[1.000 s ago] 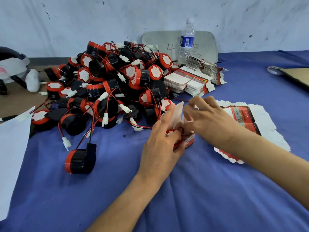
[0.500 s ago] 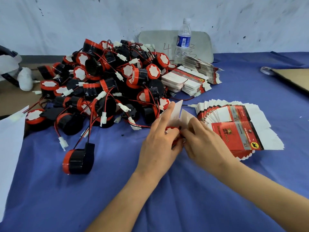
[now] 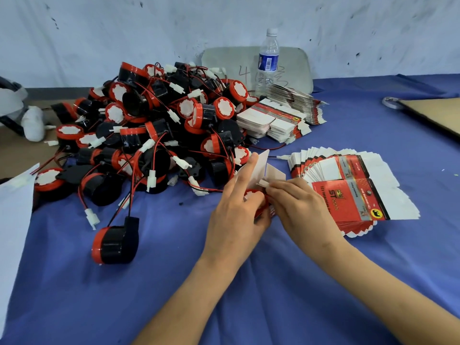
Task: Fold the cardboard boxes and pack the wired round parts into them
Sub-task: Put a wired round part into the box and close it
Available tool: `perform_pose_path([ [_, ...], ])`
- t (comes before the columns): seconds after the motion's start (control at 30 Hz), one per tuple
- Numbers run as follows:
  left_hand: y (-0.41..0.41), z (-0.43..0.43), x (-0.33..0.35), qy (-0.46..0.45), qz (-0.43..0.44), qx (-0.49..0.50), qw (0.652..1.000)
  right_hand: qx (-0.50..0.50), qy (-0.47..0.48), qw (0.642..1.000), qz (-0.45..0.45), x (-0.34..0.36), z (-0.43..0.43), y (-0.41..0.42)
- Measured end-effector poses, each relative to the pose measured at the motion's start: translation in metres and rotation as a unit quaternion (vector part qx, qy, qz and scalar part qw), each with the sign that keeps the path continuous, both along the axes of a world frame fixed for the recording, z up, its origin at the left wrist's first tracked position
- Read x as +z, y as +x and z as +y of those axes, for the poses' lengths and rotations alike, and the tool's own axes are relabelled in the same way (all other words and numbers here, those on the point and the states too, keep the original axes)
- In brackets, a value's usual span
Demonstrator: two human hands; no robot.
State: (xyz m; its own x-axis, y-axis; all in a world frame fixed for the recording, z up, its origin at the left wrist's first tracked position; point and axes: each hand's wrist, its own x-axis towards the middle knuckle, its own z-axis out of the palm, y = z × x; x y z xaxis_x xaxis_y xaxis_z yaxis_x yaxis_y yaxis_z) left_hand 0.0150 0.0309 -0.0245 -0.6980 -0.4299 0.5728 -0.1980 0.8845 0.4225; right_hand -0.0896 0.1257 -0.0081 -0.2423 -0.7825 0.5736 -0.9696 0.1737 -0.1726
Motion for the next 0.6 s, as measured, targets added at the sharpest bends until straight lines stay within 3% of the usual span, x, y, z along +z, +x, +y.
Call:
perform_pose_path([
  [0.1,0.0,0.0,0.0,-0.002,0.003,-0.002,1.0,-0.026,0.036,0.998,0.034,0.0,-0.006,0.001],
  [0.23,0.001,0.001,0.0,-0.003,-0.008,-0.007,1.0,-0.022,0.199,0.972,0.123,0.013,-0.014,0.001],
  [0.43,0.0,0.0,-0.002,0.003,0.009,-0.019,1.0,-0.098,0.254,0.962,0.016,0.019,-0.023,0.006],
  [0.6,-0.001,-0.002,-0.004,0.011,0.013,-0.014,1.0,-0.114,0.251,0.957,0.092,0.018,-0.022,0.007],
])
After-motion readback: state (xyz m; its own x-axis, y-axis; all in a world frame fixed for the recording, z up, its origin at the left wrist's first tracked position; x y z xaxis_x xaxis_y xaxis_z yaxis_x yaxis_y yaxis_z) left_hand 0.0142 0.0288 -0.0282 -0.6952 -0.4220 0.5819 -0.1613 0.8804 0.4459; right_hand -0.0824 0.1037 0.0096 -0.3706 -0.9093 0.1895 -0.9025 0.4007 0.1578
